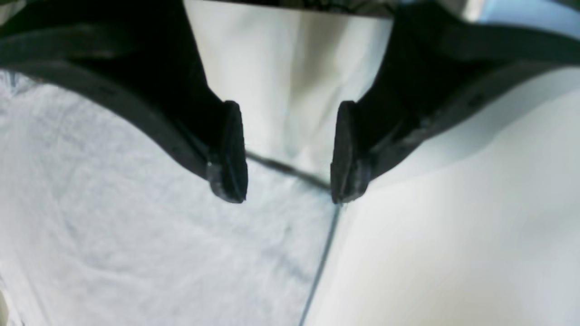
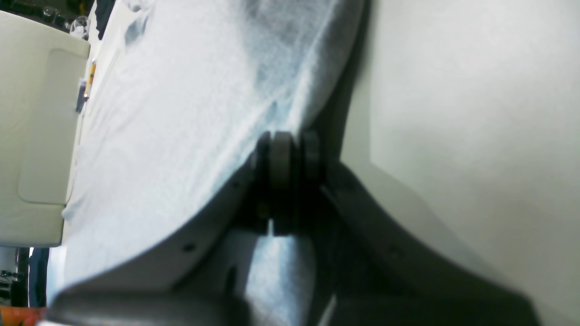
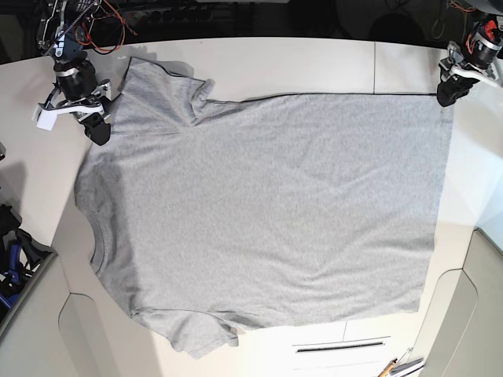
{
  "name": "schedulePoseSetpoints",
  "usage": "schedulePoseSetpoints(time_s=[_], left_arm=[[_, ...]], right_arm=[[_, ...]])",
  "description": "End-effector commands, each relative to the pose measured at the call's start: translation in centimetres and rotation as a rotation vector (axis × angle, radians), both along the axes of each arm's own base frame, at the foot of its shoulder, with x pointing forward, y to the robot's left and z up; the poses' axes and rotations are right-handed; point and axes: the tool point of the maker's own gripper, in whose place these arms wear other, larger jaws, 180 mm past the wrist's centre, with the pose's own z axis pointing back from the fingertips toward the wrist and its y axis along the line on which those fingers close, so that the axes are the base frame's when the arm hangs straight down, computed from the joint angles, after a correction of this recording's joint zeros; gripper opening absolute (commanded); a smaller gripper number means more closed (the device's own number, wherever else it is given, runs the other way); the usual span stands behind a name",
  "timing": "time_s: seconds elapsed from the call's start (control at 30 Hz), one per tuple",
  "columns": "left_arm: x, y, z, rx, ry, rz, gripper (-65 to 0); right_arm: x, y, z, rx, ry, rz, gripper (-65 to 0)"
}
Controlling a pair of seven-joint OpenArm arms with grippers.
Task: Fold the T-shirt properly
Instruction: 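Move both grippers down to the shirt's hem corners and grasp them, then lift the hem with both grippers and pull it back toward the arms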
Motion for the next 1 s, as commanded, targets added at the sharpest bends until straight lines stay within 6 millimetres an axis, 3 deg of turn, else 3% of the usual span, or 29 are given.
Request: schedulePoseSetpoints(time_s=[0.0, 0.4, 0.73, 0.87, 0.97], left_arm=[[0.6, 0.4, 1.1, 0.001, -0.042, -0.002, -32.0], [2.0, 1.0, 0.5, 0.002, -0.046, 0.013, -32.0], [1.8, 1.2, 0.0, -0.045, -0.048, 0.035, -32.9], [1.8, 1.1, 0.0, -0.051, -0.054, 0.038, -48.2], [2.0, 1.0, 0.2, -0.061, -0.065, 0.042, -63.8]], right_arm=[[0.1, 0.0, 0.4, 0.004, -0.011, 0.006, -65.0], [0.2, 0.0, 0.4, 0.007, -0.013, 0.005, -65.0], [0.2, 0.1, 0.4, 0.007, -0.013, 0.006, -65.0], [0.2, 0.1, 0.4, 0.007, -0.012, 0.007, -65.0], [0.2, 0.2, 0.5, 0.006, -0.02, 0.015, -65.0]])
